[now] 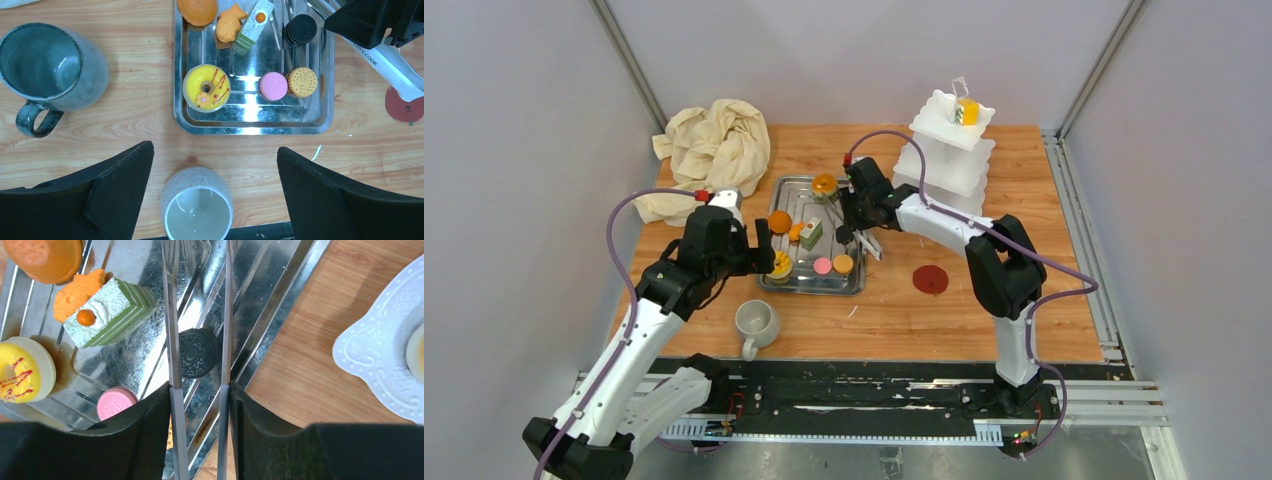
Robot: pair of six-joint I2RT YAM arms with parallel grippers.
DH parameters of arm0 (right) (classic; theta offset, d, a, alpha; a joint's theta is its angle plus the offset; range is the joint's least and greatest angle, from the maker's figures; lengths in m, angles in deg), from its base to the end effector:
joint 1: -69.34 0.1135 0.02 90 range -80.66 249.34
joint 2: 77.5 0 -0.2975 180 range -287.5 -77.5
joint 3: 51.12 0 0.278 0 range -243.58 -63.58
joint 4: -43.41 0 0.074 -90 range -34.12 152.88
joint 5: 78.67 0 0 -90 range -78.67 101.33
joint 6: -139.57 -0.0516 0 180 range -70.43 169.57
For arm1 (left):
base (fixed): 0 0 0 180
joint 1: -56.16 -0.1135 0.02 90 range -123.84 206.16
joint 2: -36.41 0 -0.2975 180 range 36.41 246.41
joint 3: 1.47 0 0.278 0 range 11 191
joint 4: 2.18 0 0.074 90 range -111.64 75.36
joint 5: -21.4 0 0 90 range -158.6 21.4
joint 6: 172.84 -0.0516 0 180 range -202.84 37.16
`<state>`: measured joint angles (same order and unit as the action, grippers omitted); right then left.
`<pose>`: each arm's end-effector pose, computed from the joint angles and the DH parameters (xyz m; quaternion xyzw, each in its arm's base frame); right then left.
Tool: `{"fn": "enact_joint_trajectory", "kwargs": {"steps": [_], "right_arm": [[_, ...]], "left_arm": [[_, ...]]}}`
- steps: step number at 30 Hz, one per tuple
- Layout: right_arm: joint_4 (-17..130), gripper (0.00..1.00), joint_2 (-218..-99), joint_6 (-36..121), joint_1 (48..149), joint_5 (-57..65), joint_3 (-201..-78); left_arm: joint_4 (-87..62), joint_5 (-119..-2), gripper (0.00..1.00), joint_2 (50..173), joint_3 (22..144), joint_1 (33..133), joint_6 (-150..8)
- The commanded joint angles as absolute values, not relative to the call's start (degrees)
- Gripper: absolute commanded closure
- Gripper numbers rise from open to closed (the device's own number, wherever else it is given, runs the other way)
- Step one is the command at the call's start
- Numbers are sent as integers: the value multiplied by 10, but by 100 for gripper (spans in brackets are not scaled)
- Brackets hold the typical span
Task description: Serve the afternoon tea
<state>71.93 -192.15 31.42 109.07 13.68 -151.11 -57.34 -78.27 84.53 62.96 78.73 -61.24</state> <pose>0.3894 0.3209 0.2276 -0.1638 0.9028 0.1757 0.3567 0.1746 -0.0632 0.3347 -0.0288 0.8991 -0.0913 0.4272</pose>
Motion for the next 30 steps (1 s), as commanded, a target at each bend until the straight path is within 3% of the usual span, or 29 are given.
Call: {"fn": "enact_joint_trajectory", "kwargs": {"steps": [1, 15, 30], "right_arm": [[697, 61, -1914, 310, 1099, 136, -1518], [696, 99, -1847, 312, 1103, 123, -1457], [687, 99, -1653, 272, 1111, 109, -1308]], "left_arm": [[-576, -787, 2, 834, 630, 784, -615], [-580, -786, 2, 817, 626, 783, -613], [-564, -767, 2, 823, 612, 784, -605]]}}
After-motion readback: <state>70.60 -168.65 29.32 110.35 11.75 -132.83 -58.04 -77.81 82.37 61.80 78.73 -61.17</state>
